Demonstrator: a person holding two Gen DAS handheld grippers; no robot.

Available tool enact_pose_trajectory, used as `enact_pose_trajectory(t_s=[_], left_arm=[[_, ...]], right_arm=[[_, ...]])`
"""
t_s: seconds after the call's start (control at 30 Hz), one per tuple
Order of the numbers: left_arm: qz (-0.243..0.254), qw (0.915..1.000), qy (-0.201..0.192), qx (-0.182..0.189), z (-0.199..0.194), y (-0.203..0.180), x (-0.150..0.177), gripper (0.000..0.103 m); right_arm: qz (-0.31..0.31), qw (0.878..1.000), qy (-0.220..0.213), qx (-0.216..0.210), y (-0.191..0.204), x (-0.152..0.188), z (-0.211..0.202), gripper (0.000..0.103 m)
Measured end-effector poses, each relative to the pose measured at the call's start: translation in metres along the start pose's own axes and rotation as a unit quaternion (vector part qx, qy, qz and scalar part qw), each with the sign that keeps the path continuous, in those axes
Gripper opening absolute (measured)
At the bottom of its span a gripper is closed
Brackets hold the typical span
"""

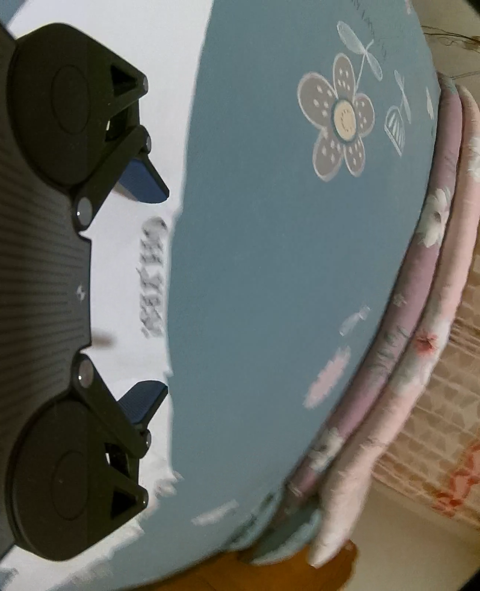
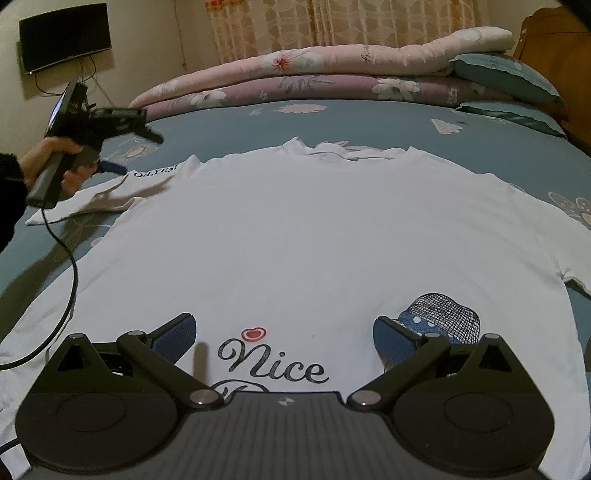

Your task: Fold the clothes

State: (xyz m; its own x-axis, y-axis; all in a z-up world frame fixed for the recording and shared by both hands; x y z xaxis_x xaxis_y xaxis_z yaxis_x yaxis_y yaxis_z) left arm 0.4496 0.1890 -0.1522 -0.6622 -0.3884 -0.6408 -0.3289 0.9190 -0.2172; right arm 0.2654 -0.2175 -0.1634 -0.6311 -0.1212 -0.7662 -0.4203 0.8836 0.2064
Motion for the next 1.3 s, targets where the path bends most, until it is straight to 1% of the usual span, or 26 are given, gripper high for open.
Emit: enact_pose_trajectory(t_s=[0.07, 0.17, 0.23, 0.27, 0.33, 0.4, 0.43, 0.5, 0.53, 0.6, 0.73, 0.8, 0.9, 0.93, 1.07, 1.13, 1.23, 1.3], left_arm=[[0.023, 0.9994, -0.002, -0.027, 0.003, 0.007, 0.007, 0.102], [0.055, 0.9972, -0.018, -0.047, 0.003, 0.019, 0.012, 0.102], [0.055, 0.9962, -0.014, -0.066, 0.001, 0.03, 0.01, 0.102], [0.047, 0.996, -0.009, -0.075, -0.001, 0.036, 0.008, 0.102], [0.022, 0.9967, 0.001, -0.078, -0.008, 0.05, 0.004, 0.102], [0.01, 0.9976, -0.006, -0.068, -0.022, 0.06, 0.003, 0.102], [0.019, 0.9971, -0.007, -0.074, -0.026, 0.062, 0.006, 0.102], [0.044, 0.9942, -0.005, -0.098, -0.031, 0.067, 0.014, 0.102], [0.051, 0.993, 0.0, -0.106, -0.031, 0.071, 0.018, 0.102], [0.054, 0.9923, 0.012, -0.111, -0.03, 0.079, 0.028, 0.102], [0.08, 0.9894, 0.0, -0.122, -0.04, 0.093, 0.043, 0.102], [0.068, 0.9884, 0.009, -0.135, -0.046, 0.102, 0.043, 0.103], [0.033, 0.9863, 0.023, -0.16, -0.055, 0.113, 0.038, 0.102], [0.025, 0.9867, 0.022, -0.159, -0.057, 0.114, 0.034, 0.102], [0.02, 0.9929, 0.003, -0.118, -0.059, 0.1, 0.015, 0.102], [0.007, 0.9944, 0.003, -0.106, -0.051, 0.098, 0.005, 0.102], [-0.015, 0.9927, 0.011, -0.119, -0.035, 0.103, -0.001, 0.102], [-0.004, 0.9904, 0.019, -0.137, -0.023, 0.105, 0.001, 0.102]], right_arm=[[-0.002, 1.0, 0.0, 0.001, 0.0, 0.0, 0.0, 0.103], [-0.007, 1.0, 0.001, 0.004, 0.001, 0.001, 0.001, 0.103], [-0.009, 1.0, 0.002, 0.005, 0.002, 0.001, 0.001, 0.103], [-0.01, 1.0, 0.002, 0.005, 0.002, 0.001, 0.001, 0.103], [-0.01, 1.0, 0.003, 0.005, 0.002, 0.001, 0.001, 0.103], [-0.009, 1.0, 0.002, 0.005, 0.002, 0.0, 0.001, 0.103], [-0.008, 1.0, 0.002, 0.005, 0.002, 0.0, 0.001, 0.103], [-0.008, 1.0, 0.002, 0.006, 0.003, 0.001, 0.001, 0.103], [-0.009, 1.0, 0.002, 0.007, 0.003, 0.001, 0.001, 0.103], [-0.01, 1.0, 0.003, 0.008, 0.004, 0.001, 0.002, 0.103], [-0.008, 1.0, 0.003, 0.007, 0.004, 0.0, 0.002, 0.103], [-0.008, 1.0, 0.003, 0.007, 0.004, 0.0, 0.002, 0.103], [-0.006, 1.0, 0.004, 0.006, 0.004, 0.0, 0.002, 0.103], [-0.006, 1.0, 0.004, 0.006, 0.004, 0.0, 0.001, 0.103], [-0.005, 1.0, 0.004, 0.005, 0.004, 0.0, 0.001, 0.103], [-0.008, 1.0, 0.005, 0.005, 0.005, 0.001, 0.002, 0.103], [-0.016, 1.0, 0.009, 0.008, 0.006, 0.002, 0.004, 0.103], [-0.025, 1.0, 0.01, 0.013, 0.008, 0.003, 0.006, 0.103]])
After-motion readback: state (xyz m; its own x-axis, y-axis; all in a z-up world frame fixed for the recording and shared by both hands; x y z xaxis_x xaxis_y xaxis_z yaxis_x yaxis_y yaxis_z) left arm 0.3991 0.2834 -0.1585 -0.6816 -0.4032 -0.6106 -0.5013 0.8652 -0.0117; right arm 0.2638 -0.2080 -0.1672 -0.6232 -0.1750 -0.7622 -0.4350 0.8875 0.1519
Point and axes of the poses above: each gripper's, at about its wrist camera, not at the fingertips, and z roughly the way its jaws point, y to its left, x to its underside, the point moved 4 cm from there along z, roughly the way its jaws point, and after that the axes turned 6 degrees about -x, right-handed, at the moved point
